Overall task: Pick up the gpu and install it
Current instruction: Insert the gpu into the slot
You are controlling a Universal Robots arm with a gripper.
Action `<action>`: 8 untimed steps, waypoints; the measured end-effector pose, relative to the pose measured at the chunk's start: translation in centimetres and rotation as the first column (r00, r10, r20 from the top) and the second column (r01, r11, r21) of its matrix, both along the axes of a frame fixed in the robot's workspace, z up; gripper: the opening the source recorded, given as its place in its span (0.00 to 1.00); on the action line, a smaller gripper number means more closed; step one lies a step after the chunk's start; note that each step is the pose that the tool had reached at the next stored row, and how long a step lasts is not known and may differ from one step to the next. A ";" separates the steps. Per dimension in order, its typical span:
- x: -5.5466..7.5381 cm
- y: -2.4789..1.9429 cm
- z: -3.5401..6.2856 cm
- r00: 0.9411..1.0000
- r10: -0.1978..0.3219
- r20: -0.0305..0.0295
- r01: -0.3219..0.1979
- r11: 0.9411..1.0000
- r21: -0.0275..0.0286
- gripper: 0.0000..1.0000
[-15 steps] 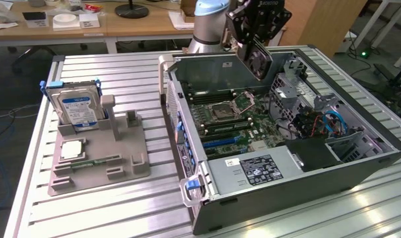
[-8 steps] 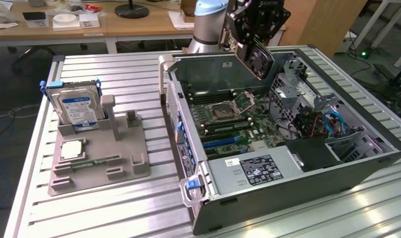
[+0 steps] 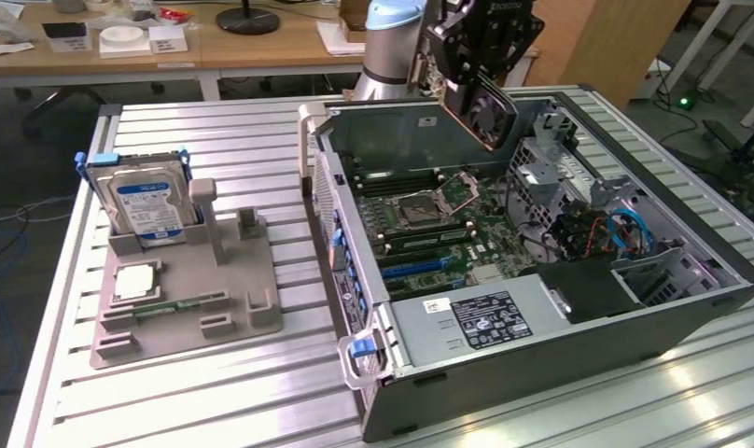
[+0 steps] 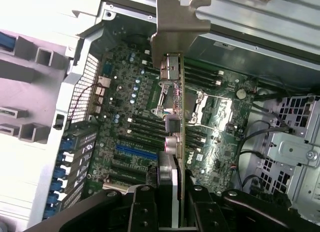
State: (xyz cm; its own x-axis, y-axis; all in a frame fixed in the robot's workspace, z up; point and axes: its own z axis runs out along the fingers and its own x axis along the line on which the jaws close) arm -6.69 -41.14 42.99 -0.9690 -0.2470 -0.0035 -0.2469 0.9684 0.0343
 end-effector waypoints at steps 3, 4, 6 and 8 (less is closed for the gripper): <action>0.0 0.00 0.01 1.000 0.022 0.000 -0.022 1.000 0.000 0.28; 0.0 0.00 0.00 1.000 0.029 0.000 -0.029 1.000 0.001 0.28; 0.0 0.00 0.00 0.999 0.043 0.000 -0.043 0.999 0.002 0.28; 0.0 0.00 0.00 0.998 0.056 0.000 -0.056 0.998 0.002 0.28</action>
State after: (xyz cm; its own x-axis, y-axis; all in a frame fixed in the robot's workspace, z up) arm -6.69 -41.14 42.99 -0.9536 -0.3011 -0.0042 -0.3010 0.9529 0.0367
